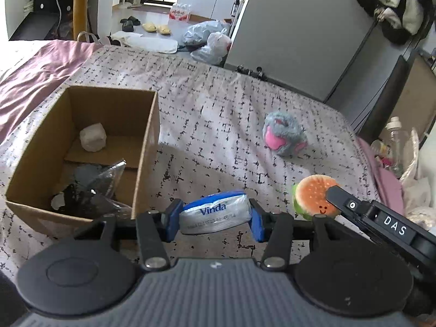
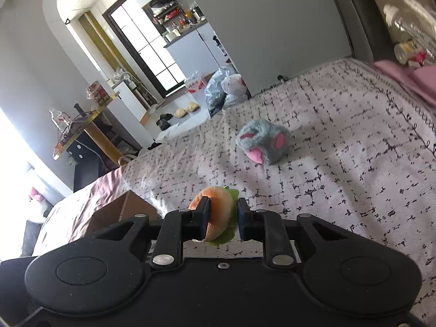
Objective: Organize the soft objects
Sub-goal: 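Carry the tissue pack with left tool while right tool carries the hamburger over the box, then open left tool dropping the tissue pack into the box while right tool releases the hamburger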
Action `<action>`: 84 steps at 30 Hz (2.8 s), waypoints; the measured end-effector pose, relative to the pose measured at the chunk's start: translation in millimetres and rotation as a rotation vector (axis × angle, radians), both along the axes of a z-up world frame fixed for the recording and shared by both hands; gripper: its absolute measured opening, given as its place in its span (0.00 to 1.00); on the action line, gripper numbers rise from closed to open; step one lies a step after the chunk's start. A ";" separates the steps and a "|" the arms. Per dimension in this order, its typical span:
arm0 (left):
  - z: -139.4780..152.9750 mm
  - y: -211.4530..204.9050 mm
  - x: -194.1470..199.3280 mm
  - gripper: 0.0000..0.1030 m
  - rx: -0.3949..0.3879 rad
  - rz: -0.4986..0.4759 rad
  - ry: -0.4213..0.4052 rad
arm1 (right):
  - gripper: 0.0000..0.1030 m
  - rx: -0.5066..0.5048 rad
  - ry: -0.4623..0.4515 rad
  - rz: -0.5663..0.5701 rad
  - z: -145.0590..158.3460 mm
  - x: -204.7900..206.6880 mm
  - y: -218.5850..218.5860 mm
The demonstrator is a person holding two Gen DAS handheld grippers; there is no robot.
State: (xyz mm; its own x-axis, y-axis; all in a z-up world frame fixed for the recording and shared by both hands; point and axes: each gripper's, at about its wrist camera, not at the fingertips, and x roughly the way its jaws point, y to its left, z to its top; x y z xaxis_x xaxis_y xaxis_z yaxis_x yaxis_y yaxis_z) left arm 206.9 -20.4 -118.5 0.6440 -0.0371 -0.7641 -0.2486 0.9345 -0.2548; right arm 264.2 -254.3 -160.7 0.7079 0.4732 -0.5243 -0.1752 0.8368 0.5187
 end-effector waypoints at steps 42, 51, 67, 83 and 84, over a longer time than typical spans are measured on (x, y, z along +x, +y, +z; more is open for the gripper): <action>7.0 184.2 -31.8 0.48 -0.186 0.232 -0.098 | 0.21 -0.100 -0.068 0.173 47.3 -1.9 166.0; -8.7 193.6 -25.4 0.49 -0.203 0.269 -0.090 | 0.21 -0.165 -0.061 0.220 41.2 2.9 198.7; -19.0 205.7 -25.0 0.65 -0.230 0.307 -0.061 | 0.28 -0.174 -0.023 0.235 31.4 17.3 220.2; -14.9 195.0 -22.7 0.70 -0.161 0.274 -0.029 | 0.29 -0.181 0.000 0.160 35.3 -1.4 165.8; -13.9 193.5 -22.8 0.70 -0.150 0.273 -0.028 | 0.29 -0.178 0.002 0.159 35.0 -2.1 162.4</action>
